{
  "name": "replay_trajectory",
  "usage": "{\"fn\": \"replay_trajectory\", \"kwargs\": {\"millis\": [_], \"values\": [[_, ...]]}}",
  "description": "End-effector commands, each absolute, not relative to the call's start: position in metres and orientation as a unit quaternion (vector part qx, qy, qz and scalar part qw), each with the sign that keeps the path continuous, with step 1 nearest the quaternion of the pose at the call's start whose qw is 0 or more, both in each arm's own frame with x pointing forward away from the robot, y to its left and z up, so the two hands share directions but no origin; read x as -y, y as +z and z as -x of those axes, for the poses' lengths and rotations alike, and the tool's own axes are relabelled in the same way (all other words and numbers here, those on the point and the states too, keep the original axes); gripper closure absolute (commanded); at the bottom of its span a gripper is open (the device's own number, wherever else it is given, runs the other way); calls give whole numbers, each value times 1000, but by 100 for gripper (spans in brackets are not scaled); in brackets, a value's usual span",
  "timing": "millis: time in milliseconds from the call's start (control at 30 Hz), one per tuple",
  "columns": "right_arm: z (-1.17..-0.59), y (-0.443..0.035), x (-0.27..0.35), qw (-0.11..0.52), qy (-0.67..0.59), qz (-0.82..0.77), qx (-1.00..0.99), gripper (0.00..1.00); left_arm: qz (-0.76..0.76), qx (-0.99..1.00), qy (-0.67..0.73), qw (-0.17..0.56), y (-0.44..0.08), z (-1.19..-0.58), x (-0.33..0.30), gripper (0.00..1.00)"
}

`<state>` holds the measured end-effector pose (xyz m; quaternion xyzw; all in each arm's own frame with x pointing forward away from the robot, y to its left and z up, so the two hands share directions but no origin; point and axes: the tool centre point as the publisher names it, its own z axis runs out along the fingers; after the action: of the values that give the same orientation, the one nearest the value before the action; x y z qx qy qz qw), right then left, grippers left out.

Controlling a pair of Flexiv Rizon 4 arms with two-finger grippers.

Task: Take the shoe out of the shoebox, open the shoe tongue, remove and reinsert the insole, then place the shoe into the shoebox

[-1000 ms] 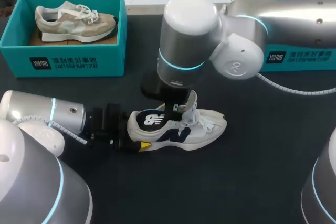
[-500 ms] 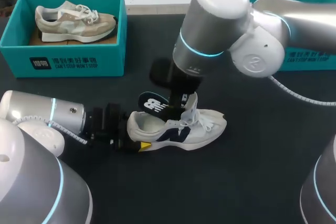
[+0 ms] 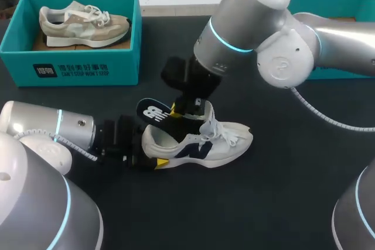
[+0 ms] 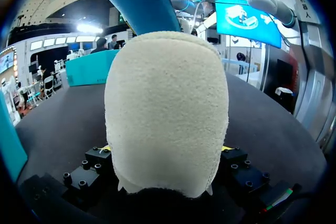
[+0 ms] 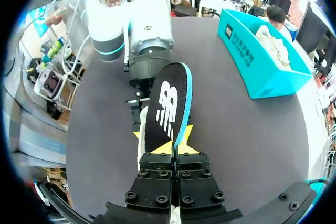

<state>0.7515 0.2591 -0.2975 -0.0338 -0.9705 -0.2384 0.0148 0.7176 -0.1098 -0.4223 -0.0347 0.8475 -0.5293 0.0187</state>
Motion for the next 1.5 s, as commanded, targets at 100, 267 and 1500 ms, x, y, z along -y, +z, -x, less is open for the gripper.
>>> {"fn": "replay_trajectory", "kwargs": {"millis": [100, 267, 1500], "values": [[-758, -299, -271, 43, -241, 24, 969, 100, 35, -848, -529, 20, -427, -716, 111, 100], [-756, -301, -274, 80, -266, 16, 961, 51, 35, -848, -529, 20, -427, -716, 111, 100], [-734, -311, -293, 223, -341, 69, 911, 100, 35, -848, -529, 20, -427, -716, 111, 100]]}}
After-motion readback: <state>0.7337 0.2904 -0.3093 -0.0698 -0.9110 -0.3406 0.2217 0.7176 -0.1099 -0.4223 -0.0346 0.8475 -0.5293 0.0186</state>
